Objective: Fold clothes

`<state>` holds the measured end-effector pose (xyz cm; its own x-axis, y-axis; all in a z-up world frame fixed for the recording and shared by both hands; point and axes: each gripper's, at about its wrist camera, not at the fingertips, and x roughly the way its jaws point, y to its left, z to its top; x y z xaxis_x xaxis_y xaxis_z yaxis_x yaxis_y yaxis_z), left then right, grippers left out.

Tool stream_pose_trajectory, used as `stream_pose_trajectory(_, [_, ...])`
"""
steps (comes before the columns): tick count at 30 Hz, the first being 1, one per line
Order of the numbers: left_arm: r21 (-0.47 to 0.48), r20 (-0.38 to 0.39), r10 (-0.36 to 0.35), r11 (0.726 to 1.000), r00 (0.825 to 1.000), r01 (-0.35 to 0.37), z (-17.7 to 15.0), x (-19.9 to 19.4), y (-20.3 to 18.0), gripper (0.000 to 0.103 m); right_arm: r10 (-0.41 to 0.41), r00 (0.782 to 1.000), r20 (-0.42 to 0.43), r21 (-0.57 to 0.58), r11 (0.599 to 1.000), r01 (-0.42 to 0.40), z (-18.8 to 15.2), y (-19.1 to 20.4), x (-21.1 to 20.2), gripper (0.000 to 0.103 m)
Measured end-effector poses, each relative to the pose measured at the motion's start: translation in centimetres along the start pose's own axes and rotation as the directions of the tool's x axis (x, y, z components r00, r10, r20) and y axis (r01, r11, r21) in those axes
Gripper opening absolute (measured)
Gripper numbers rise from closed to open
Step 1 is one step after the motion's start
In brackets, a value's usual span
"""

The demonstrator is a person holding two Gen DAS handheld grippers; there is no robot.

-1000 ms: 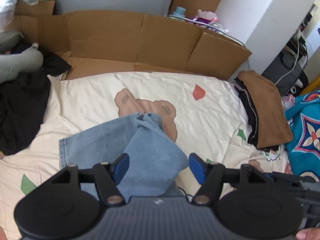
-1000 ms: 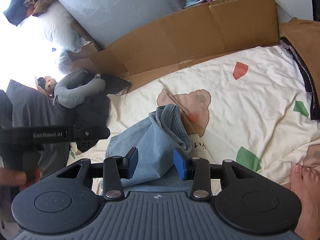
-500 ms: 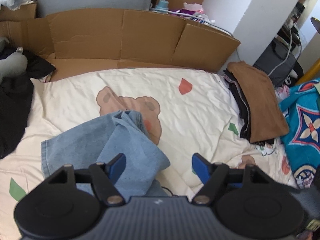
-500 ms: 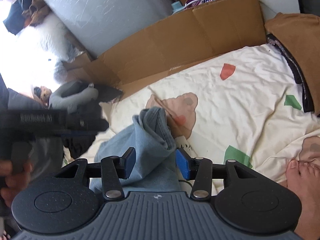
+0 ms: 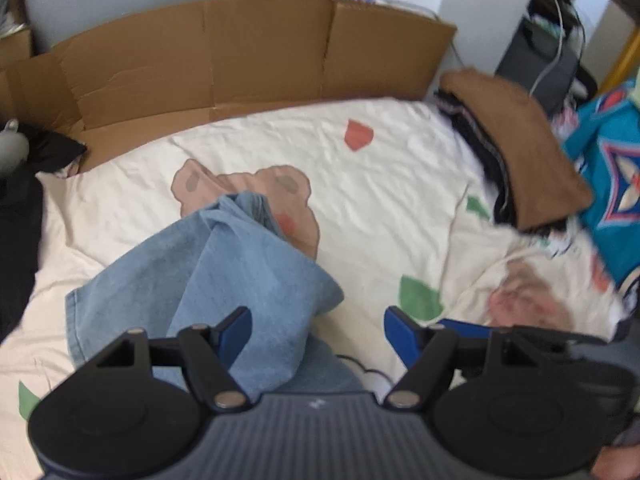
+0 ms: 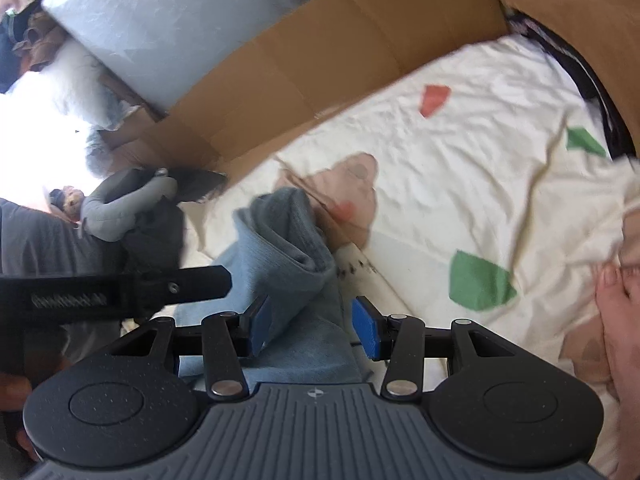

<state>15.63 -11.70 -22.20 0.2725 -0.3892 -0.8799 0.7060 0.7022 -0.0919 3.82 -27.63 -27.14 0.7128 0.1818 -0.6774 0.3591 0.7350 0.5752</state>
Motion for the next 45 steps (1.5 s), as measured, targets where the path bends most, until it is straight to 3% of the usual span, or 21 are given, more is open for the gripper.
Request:
stream_pose_trajectory(7, [0.000,-0.014,0.066,0.998,0.998,-0.066,-1.0,3.9,0.0,0.075,-0.063,0.997,-0.039,0.035,0.997,0.065,-1.1,-2.1,1.2,0.052])
stream_pose_trajectory(11, [0.078,0.000,0.114,0.990,0.993,-0.114,-1.5,5.2,-0.9,0.072,-0.090,0.994,-0.054,0.080,0.992,0.094,-1.3,-3.5,1.7,0.052])
stream_pose_trajectory(12, [0.100,0.005,0.127,0.987,0.992,-0.127,-1.6,5.5,-1.2,0.067,-0.093,0.994,-0.055,0.084,0.992,0.097,-1.3,-3.7,1.8,0.052])
stream_pose_trajectory(14, [0.127,0.002,0.164,0.978,0.986,-0.163,-1.6,5.7,-1.1,0.032,-0.096,0.994,-0.061,0.073,0.992,0.100,-1.3,-3.6,2.1,0.052])
stream_pose_trajectory(17, [0.096,0.026,0.150,0.984,0.988,-0.152,-1.1,4.5,0.0,0.015,-0.094,0.993,-0.066,0.050,0.994,0.097,-1.3,-3.2,2.5,0.052])
stream_pose_trajectory(27, [-0.031,0.149,0.103,0.995,0.983,-0.100,2.4,-2.6,7.0,0.009,-0.034,0.996,-0.081,-0.075,0.997,0.028,-1.0,0.2,3.6,0.052])
stream_pose_trajectory(35, [-0.163,0.165,0.083,0.985,0.983,-0.056,2.7,-2.6,13.3,0.008,0.016,0.996,-0.092,-0.155,0.987,-0.030,-0.2,2.8,4.3,0.052])
stream_pose_trajectory(45, [-0.333,0.178,0.076,0.943,0.981,-0.013,0.3,-1.4,20.5,0.006,0.081,0.993,-0.087,-0.196,0.976,-0.097,2.6,5.2,6.9,0.052])
